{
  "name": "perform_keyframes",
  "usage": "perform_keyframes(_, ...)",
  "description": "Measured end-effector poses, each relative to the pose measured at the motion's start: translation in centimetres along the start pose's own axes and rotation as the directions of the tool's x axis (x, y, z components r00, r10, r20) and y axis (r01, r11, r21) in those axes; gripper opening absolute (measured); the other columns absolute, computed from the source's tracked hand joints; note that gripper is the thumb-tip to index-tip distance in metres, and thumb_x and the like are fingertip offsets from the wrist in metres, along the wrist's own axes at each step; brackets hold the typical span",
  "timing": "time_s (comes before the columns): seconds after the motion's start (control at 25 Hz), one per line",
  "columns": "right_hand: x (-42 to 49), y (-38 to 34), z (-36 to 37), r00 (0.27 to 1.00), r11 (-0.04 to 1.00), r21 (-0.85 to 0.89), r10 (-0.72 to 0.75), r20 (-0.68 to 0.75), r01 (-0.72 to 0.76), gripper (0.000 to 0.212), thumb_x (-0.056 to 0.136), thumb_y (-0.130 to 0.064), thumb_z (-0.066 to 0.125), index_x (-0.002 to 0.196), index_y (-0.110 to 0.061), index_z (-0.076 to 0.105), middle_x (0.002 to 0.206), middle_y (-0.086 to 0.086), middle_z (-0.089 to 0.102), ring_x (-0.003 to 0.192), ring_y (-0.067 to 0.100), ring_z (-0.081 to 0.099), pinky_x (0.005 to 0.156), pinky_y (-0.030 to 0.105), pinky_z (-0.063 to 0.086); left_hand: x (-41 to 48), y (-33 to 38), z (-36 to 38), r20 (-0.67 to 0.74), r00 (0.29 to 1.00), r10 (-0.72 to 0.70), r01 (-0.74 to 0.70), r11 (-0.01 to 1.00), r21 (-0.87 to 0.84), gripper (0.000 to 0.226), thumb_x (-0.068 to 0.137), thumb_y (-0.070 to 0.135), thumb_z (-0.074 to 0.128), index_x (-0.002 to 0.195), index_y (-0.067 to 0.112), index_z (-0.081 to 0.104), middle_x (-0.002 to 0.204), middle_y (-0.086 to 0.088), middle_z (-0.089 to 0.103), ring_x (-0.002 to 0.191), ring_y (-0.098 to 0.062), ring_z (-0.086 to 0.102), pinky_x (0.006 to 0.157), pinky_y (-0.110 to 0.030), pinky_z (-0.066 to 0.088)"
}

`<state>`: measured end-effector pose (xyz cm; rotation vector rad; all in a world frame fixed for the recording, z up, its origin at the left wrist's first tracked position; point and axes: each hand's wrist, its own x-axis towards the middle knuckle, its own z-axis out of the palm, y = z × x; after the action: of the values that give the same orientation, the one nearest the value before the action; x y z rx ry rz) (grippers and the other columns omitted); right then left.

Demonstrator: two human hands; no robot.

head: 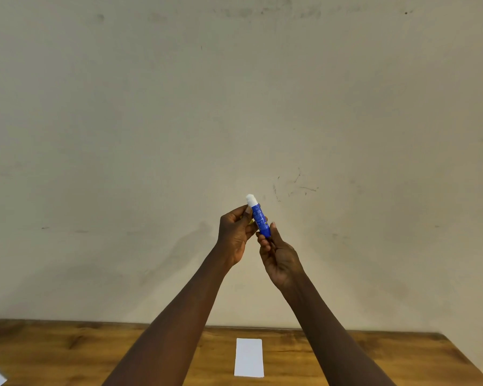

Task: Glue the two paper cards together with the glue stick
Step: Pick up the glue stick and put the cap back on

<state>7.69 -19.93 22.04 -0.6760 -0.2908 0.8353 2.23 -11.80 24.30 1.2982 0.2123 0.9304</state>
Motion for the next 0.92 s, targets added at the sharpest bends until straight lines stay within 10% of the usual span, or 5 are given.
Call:
perform_keyframes(0.12, 0.19, 0.43, -0.19, 0.994, 0.993, 0.053, -0.107, 0.034, 0.105, 0.007, 0.085, -0.002, 0.053, 0.084, 0.000, 0.059, 0.089, 0.018, 0.061, 0.056, 0.013, 0.069, 0.057, 0.019, 0.058, -0.03, 0.11, 0.04, -0.006, 1.000, 0.011, -0.011, 1.000, 0.017, 0.029, 0.092, 0.008, 0.043, 0.116, -0.005, 0.051, 0.086, -0.003, 0.062, 0.064, -0.012, 0.069, 0.067, -0.022, 0.056)
perform_keyframes(0.32, -0.28, 0.03, -0.05, 0.997, 0.996, -0.043, 0.074, -0.026, -0.075, 0.042, 0.088, -0.041, 0.047, 0.086, -0.001, 0.058, 0.069, 0.011, 0.066, 0.044, 0.010, 0.064, 0.045, 0.016, 0.054, -0.21, 0.28, -0.19, -0.028, 1.000, 0.009, -0.009, 1.000, 0.022, 0.029, 0.091, 0.008, 0.043, 0.117, -0.003, 0.051, 0.099, -0.009, 0.059, 0.091, -0.033, 0.059, 0.087, -0.038, 0.049)
perform_keyframes(0.6, -0.25, 0.83, -0.46, 0.995, 0.994, 0.062, -0.093, 0.033, 0.091, 0.009, 0.083, 0.004, 0.053, 0.084, -0.003, 0.058, 0.089, 0.017, 0.062, 0.057, 0.015, 0.070, 0.057, 0.020, 0.058, -0.45, 0.21, -0.22, 0.030, 1.000, -0.005, 0.003, 0.999, 0.052, 0.027, 0.093, 0.009, 0.041, 0.115, -0.002, 0.052, 0.087, -0.003, 0.062, 0.063, -0.010, 0.069, 0.069, -0.024, 0.056)
perform_keyframes(0.8, -0.33, 0.30, -0.75, 0.996, 0.994, -0.061, 0.086, -0.028, -0.088, 0.045, 0.086, -0.045, 0.047, 0.087, -0.002, 0.058, 0.060, 0.008, 0.069, 0.044, 0.011, 0.064, 0.045, 0.015, 0.054, -0.33, 0.19, -0.38, 0.040, 0.999, -0.011, 0.010, 1.000, 0.021, 0.023, 0.092, 0.009, 0.042, 0.111, 0.002, 0.053, 0.089, -0.001, 0.062, 0.063, -0.010, 0.069, 0.069, -0.022, 0.056)
perform_keyframes(0.92, -0.43, 0.20, -0.47, 0.997, 0.998, 0.015, 0.068, -0.023, -0.068, 0.030, 0.086, -0.032, 0.052, 0.087, -0.003, 0.059, 0.056, 0.008, 0.064, 0.039, 0.008, 0.061, 0.042, 0.012, 0.051, -0.28, 0.12, -0.02, 0.043, 0.999, -0.015, 0.014, 1.000, 0.016, 0.026, 0.092, 0.010, 0.043, 0.113, -0.001, 0.054, 0.089, -0.001, 0.063, 0.063, -0.010, 0.069, 0.070, -0.023, 0.056)
